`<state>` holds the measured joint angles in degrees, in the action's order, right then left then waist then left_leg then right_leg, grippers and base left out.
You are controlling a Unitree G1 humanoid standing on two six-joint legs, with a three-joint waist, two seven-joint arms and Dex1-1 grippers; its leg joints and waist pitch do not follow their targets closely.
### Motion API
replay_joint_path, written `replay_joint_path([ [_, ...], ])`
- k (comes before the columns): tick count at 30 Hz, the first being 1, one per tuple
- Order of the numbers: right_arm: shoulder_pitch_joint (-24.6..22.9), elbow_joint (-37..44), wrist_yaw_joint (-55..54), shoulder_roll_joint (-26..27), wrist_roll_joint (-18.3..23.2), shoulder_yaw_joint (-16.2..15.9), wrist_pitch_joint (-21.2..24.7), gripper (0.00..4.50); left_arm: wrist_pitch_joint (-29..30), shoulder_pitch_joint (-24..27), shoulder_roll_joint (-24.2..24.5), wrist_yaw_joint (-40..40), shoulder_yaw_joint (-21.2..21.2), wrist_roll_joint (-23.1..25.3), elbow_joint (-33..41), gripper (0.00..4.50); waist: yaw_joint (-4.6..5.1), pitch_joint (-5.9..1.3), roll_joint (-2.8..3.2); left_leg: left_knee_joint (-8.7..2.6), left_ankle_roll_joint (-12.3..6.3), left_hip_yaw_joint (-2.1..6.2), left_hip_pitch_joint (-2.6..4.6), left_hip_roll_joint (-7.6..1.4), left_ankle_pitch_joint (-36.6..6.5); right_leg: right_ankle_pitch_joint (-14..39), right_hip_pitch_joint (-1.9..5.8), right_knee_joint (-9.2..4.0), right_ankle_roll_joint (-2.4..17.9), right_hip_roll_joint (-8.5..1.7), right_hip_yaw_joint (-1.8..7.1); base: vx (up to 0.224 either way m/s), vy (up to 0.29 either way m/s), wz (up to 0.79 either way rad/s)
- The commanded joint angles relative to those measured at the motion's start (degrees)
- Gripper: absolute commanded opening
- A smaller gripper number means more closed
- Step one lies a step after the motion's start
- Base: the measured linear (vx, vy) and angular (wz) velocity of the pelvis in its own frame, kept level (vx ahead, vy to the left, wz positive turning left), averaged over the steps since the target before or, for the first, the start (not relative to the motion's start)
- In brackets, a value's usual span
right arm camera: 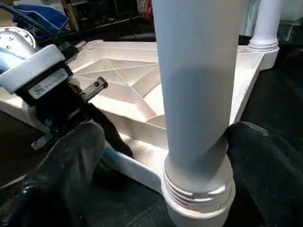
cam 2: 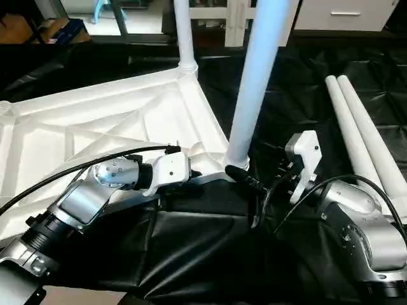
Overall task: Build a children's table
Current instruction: Rotate leg to tighten
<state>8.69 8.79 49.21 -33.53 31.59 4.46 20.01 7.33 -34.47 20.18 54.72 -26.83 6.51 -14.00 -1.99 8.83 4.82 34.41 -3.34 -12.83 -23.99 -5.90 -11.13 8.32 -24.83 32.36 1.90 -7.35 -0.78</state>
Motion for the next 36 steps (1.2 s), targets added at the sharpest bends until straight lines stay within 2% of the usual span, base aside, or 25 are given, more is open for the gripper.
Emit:
replay_joint_path([
  [1, -0.6, 1.9, 0.7, -0.4, -0.1, 0.0, 0.3, 4.5, 1.3, 0.7, 0.9, 0.0, -0.1, 1.5, -2.8, 1.01, -0.17, -4.64, -1.19, -5.2, -6.38, 3.56, 2.57, -6.47, -9.1, 7.1, 2.6, -2.2, 13.1, -2.29, 0.95, 0.0, 0.0, 0.0],
  [7, -0.6, 1.7, 0.8, -0.5, -0.3, 0.0, 0.0, 4.5, 1.8, 1.7, 2.0, 0.3, -0.1, 1.3, -1.4, 0.68, -0.06, -4.62, -1.13, -5.38, -5.77, 3.63, 2.6, -6.51, -10.2, 8.6, 2.46, -2.38, 12.5, -2.16, 0.94, 0.0, 0.0, 0.0],
  [9, -0.6, 1.6, 0.9, -0.6, -0.4, 0.1, -0.1, 4.5, 2.2, 2.4, 2.5, 0.6, 0.1, 1.1, -0.6, 0.39, -0.03, -4.77, -1.32, -5.24, -6.19, 3.69, 2.47, -6.5, -8.9, 6.9, 2.64, -2.13, 12.8, -2.27, 0.94, 0.0, 0.0, 0.0],
  [12, -0.5, 1.3, 1.1, -0.6, -0.5, 0.1, -0.1, 4.5, 2.8, 3.3, 3.0, 1.4, 0.3, 0.6, 0.4, 0.31, -0.03, -4.82, -1.27, -5.03, -7.19, 3.54, 2.59, -6.47, -7.0, 5.1, 2.49, -1.94, 13.3, -2.16, 0.89, 0.0, 0.0, 0.0],
  [14, -0.4, 1.2, 1.1, -0.6, -0.6, 0.0, -0.2, 4.5, 2.7, 3.5, 2.7, 0.7, 0.8, 0.3, 0.2, 0.18, -0.07, -4.77, -1.26, -5.0, -7.55, 3.52, 2.57, -6.42, -7.0, 5.1, 2.47, -1.92, 13.2, -2.04, 0.86, 0.0, 0.0, 0.0],
  [16, -0.2, 1.1, 1.1, -0.5, -0.6, 0.0, -0.2, 4.5, 2.6, 3.5, 2.6, 0.5, 0.9, 0.1, 0.1, 0.12, -0.16, -4.7, -1.27, -5.06, -7.44, 3.45, 2.74, -6.47, -7.5, 5.8, 2.31, -2.05, 13.1, -2.0, 0.88, 0.0, 0.0, 0.0],
  [18, 0.7, 0.4, 0.9, 0.1, -0.7, -0.3, -0.3, 4.5, 1.8, 4.9, 2.6, 0.6, 0.8, -0.4, 0.9, 0.04, -0.19, -4.69, -1.4, -5.16, -7.09, 3.55, 2.59, -6.48, -8.0, 6.4, 2.42, -1.98, 12.9, -2.04, 0.86, 0.0, 0.0, 0.0],
  [22, 1.1, 0.0, 1.0, 0.2, -0.9, -0.5, -0.5, 4.5, 2.4, 5.5, 2.3, 1.0, 0.8, -1.1, 1.9, 0.01, -0.12, -4.68, -1.46, -5.15, -6.85, 3.53, 2.62, -6.47, -8.1, 6.6, 2.38, -1.99, 12.7, -2.12, 0.92, 0.0, 0.0, 0.0],
  [28, 2.0, -0.9, 2.1, 0.4, -1.3, -1.7, -1.0, 4.5, 3.7, 6.8, 0.8, 1.4, 0.8, -2.7, 3.9, 0.01, -0.14, -4.82, -1.44, -4.86, -8.12, 3.51, 2.68, -6.47, -5.7, 4.5, 2.4, -1.73, 13.0, -2.06, 0.87, 0.0, 0.0, 0.0],
  [29, 2.4, -1.5, 2.3, 0.5, -1.7, -2.1, -1.1, 4.5, 3.7, 6.9, 0.7, 1.6, 0.6, -3.0, 4.1, 0.01, -0.18, -4.69, -0.96, -4.87, -8.08, 3.57, 2.65, -6.46, -5.6, 4.6, 2.32, -1.69, 13.0, -2.05, 0.85, 0.0, 0.0, 0.0],
  [31, 3.1, -2.2, 2.3, 0.8, -2.1, -2.5, -1.1, 4.5, 3.7, 6.9, 0.6, 1.9, 0.4, -3.2, 4.3, 0.01, -0.11, -4.64, -1.17, -4.94, -7.88, 3.45, 2.72, -6.39, -6.5, 5.5, 2.28, -1.94, 12.9, -1.96, 0.83, 0.0, 0.0, 0.0],
  [32, 4.3, -3.6, 2.0, 1.2, -2.7, -3.1, -1.0, 4.5, 3.8, 7.0, 0.5, 2.1, 0.1, -3.1, 4.4, 0.01, -0.2, -4.57, -1.02, -5.06, -7.44, 3.44, 2.82, -6.49, -7.3, 6.4, 2.17, -2.04, 12.8, -1.96, 0.87, 0.0, 0.0, 0.0],
  [35, 6.6, -6.5, 2.0, 1.9, -3.8, -4.1, -1.1, 4.5, 3.9, 7.2, 0.4, 2.4, -0.4, -2.8, 4.9, 0.01, -0.22, -4.66, -1.15, -5.12, -6.61, 3.44, 2.93, -6.45, -7.9, 6.7, 2.2, -2.01, 13.0, -1.91, 0.87, 0.0, 0.0, 0.0],
  [36, 7.1, -7.1, 2.1, 1.9, -4.1, -4.3, -1.1, 4.34, 4.0, 7.2, 0.4, 2.5, -0.4, -2.8, 5.0, 0.0, -0.22, -4.71, -1.11, -5.08, -6.55, 3.41, 2.89, -6.42, -7.5, 6.2, 2.26, -1.94, 12.9, -1.88, 0.87, 0.0, 0.0, 0.0],
])
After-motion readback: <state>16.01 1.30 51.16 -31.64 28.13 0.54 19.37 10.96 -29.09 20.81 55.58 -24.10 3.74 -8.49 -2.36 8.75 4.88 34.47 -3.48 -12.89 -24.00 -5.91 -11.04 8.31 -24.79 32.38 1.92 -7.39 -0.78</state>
